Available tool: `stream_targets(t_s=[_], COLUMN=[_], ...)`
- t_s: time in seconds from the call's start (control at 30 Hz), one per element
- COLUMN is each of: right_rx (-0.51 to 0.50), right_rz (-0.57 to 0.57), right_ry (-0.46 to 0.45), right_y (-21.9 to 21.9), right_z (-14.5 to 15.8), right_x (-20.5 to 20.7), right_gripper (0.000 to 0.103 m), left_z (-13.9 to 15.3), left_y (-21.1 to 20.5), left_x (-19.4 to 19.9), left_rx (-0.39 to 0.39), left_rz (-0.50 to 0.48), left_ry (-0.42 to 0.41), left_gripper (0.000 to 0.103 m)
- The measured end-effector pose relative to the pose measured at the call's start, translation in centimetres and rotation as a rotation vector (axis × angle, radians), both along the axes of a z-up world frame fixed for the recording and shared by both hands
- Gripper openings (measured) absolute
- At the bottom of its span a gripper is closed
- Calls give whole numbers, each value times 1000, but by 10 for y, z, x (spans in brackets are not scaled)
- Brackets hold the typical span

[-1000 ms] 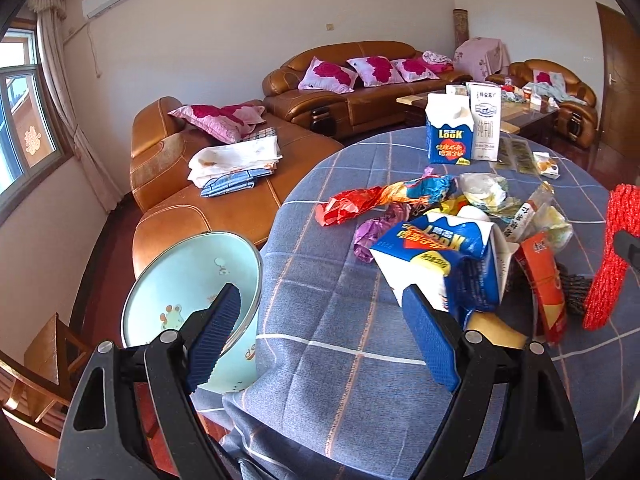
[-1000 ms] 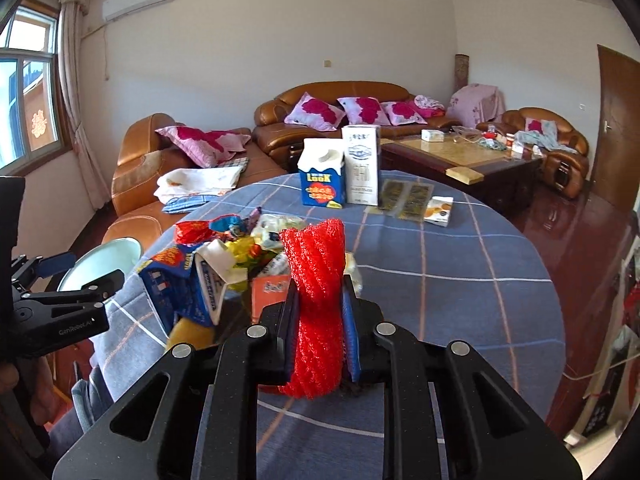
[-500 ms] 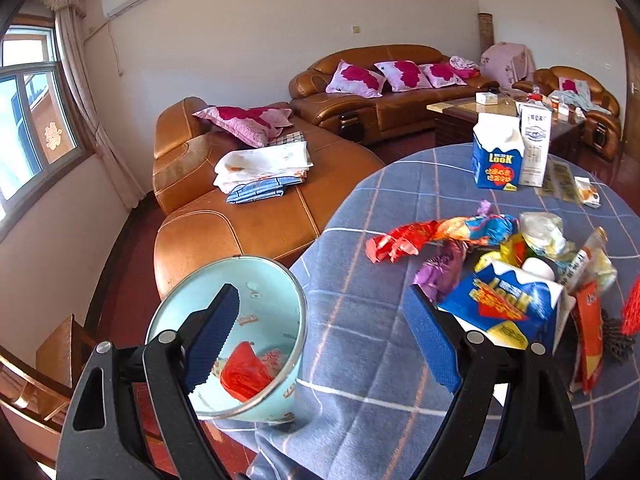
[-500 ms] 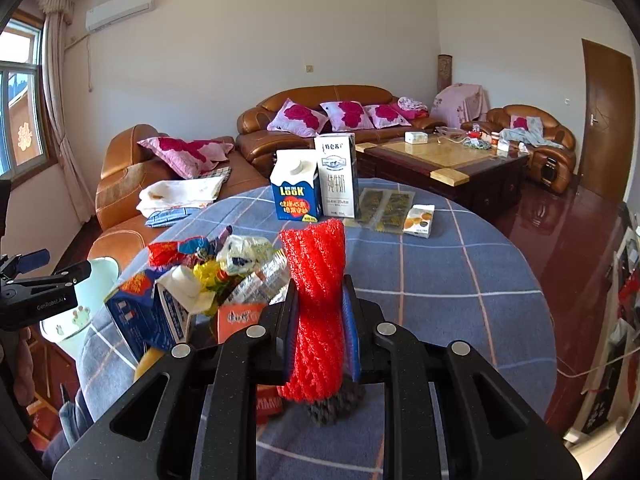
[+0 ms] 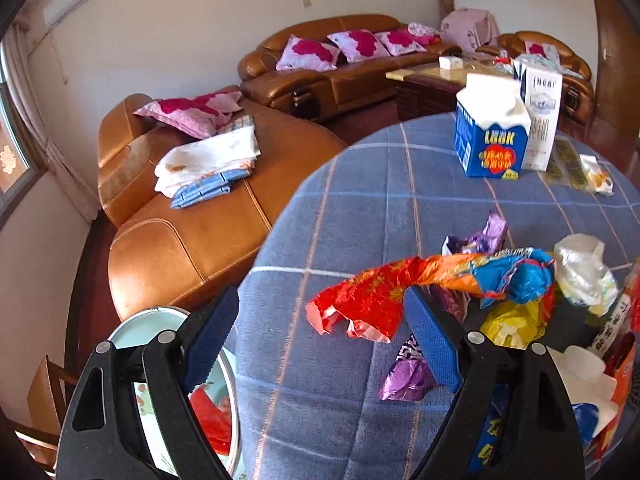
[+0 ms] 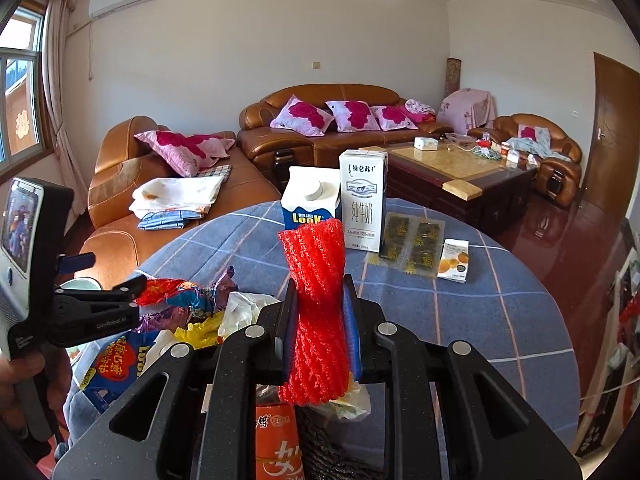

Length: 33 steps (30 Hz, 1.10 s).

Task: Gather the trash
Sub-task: 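Grasp the red snack wrapper with the left gripper while the right gripper holds the mesh net, then carry the wrapper and mesh net over the wastebasket and open the left gripper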

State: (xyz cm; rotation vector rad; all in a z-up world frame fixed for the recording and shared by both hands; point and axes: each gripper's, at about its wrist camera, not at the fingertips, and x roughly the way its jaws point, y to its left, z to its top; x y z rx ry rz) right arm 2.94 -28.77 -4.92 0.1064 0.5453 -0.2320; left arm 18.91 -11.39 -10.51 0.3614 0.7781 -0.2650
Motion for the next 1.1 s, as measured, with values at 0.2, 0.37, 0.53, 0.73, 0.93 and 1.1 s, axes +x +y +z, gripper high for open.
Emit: stream_targets(t_s=[0.2, 0.37, 0.53, 0.73, 0.93, 1.1], right_rx=[-5, 9, 9, -4, -20, -36], right_rz=[12, 9, 11, 22, 50, 87], right_ry=[26, 27, 29, 4, -37, -53], right_y=[0, -1, -1, 7, 23, 39], right_z=[-6, -7, -7, 7, 24, 33], right_x=[5, 6, 6, 2, -2, 2], right_gripper=[22, 22, 22, 22, 22, 22], left_z=[-14, -18, 0, 36, 62, 82], left_y=[-1, -6, -6, 10, 30, 48], left_x=[7, 6, -7, -25, -51, -68], left_rx=[-78, -77, -59, -107, -145, -179], left_rz=[-41, -60, -60, -38, -6, 22], left_ry=[90, 142, 49, -43, -110, -165], left_gripper=[62, 10, 3, 3, 3, 3])
